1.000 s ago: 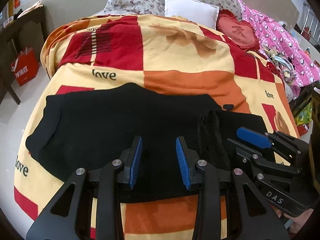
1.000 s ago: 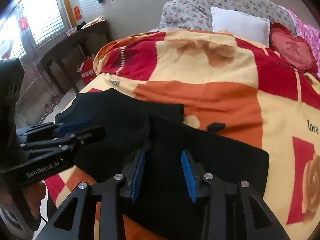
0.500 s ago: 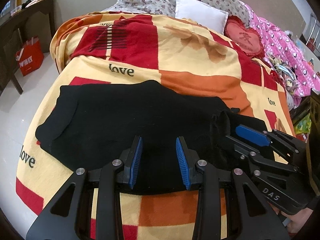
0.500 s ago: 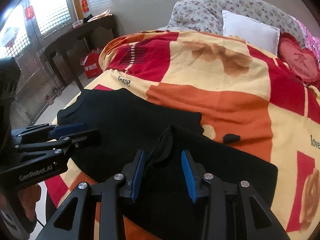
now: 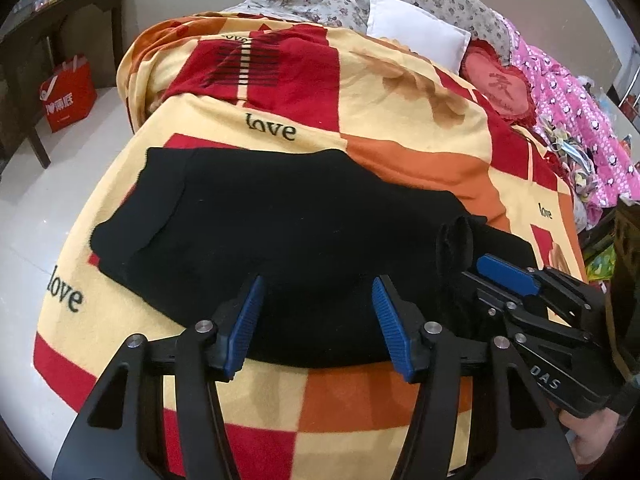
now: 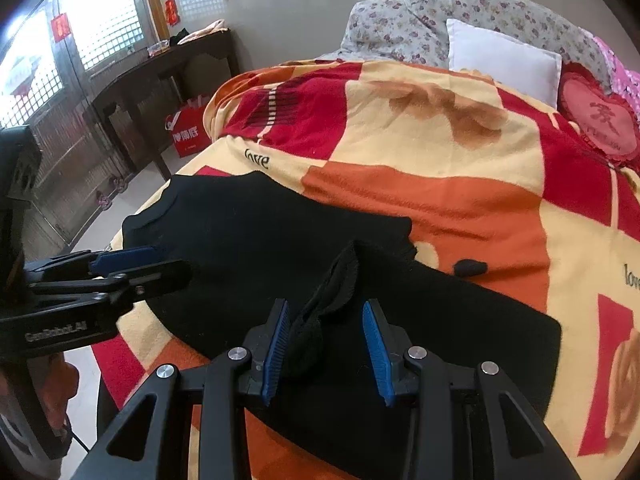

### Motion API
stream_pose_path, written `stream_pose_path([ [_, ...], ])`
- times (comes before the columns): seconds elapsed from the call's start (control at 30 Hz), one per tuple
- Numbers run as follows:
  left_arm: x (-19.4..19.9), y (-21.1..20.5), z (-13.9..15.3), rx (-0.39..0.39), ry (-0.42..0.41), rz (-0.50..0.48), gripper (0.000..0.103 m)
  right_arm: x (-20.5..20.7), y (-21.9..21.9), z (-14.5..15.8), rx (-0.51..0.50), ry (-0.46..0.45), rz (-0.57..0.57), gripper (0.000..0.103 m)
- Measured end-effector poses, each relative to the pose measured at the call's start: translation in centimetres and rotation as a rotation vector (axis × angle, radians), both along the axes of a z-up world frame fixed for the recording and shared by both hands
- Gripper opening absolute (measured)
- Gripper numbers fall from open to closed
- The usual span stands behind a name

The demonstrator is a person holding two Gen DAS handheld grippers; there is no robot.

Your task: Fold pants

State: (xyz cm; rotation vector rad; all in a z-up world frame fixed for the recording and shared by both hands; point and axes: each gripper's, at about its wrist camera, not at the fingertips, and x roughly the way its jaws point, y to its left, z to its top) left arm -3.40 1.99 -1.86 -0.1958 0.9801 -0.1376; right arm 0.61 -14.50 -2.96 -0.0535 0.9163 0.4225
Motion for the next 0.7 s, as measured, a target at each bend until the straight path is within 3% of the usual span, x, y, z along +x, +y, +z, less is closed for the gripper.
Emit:
stream_pose_path([
  [0.13,-0.4,0.9,0.1,0.015,-0.005,0.024,0.057,0.5,0.9,-0.9,-0.020,-0.008,0.008,0.039],
  [0.37,-0.7,2.8,0.0,0.038,0.003,0.075,0.057,0.2,1.0,0.2,-0.002,-0.004,0.025,0.039],
  [0.57,-0.8,4.1,-0.1,0.021,0.005,0.108,0.057,0.1,1.5,-0.8,-0.017,0.013,0.031,0.040],
  [0.7,-1.0,5.0,-0.1,0.006,0.010,0.123,0.057,0.4,2.0,0.5,0.004,-0.001,0.054,0.040],
])
